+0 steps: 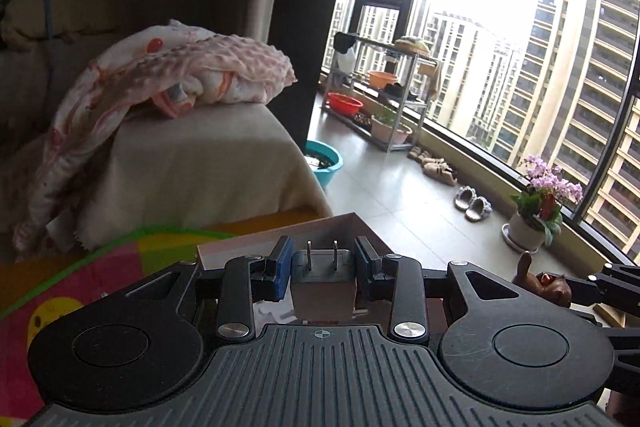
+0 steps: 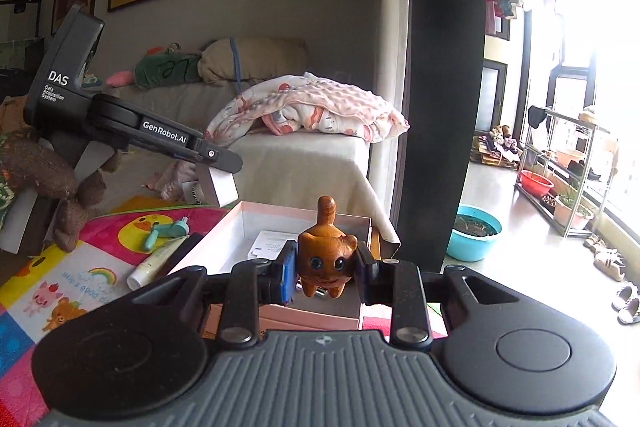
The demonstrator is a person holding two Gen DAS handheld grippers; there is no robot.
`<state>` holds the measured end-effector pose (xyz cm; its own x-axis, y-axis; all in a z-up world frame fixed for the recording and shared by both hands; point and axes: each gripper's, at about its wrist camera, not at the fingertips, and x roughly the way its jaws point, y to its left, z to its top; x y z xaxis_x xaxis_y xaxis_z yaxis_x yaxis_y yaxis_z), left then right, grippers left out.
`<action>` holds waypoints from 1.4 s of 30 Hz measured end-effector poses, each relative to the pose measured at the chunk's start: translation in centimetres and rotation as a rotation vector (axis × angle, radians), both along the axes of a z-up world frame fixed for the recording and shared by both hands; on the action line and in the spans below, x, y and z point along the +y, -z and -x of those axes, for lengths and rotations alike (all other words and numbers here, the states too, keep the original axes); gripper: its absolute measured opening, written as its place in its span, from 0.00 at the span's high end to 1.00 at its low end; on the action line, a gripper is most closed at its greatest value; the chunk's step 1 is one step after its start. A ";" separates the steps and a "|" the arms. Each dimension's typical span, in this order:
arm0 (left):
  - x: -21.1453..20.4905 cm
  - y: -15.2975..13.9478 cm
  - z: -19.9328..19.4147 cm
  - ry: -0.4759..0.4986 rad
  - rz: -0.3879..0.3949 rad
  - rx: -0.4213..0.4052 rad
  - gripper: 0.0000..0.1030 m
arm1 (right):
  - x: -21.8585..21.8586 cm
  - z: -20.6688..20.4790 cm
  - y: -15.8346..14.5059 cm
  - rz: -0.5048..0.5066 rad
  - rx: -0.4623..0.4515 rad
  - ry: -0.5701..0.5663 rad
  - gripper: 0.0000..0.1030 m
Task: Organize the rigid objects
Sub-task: 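Carry the plug and cat figurine over the pink box and open both tools, then grasp the white lotion tube with the left tool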
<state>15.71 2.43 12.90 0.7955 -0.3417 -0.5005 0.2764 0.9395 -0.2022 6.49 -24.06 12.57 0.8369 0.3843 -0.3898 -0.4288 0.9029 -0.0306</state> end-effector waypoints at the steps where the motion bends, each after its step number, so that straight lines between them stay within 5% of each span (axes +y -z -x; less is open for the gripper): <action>1: 0.1 0.5 -0.4 0.001 0.015 0.009 0.64 | 0.4 -1.0 0.3 0.005 0.016 0.007 0.73; 6: 0.7 1.1 -1.8 -0.006 0.071 0.010 0.64 | 1.9 -5.0 1.4 -0.005 0.090 -0.025 0.71; 9: 1.7 0.8 -1.2 -0.012 0.082 -0.029 0.64 | 2.5 -5.2 1.8 -0.005 0.084 -0.011 0.55; 17: 8.2 2.4 2.3 -0.186 0.097 -0.031 0.64 | 5.0 -0.6 4.0 0.143 0.040 -0.089 0.47; 24: 13.7 6.2 5.0 -0.377 0.057 0.084 0.64 | 8.7 3.3 6.7 0.206 0.091 -0.210 0.47; 36: 10.0 10.6 3.0 -0.308 -0.019 0.211 0.64 | 12.8 6.4 10.3 0.272 0.152 -0.278 0.46; 42: 9.3 11.7 1.4 -0.338 -0.078 0.220 0.51 | 12.0 6.2 10.4 0.271 0.167 -0.250 0.46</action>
<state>14.28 11.68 1.17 0.7276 -0.0340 -0.6851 -0.0923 0.9848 -0.1469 0.32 -12.02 2.17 0.6470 0.4324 -0.6281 -0.6535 0.7388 -0.1644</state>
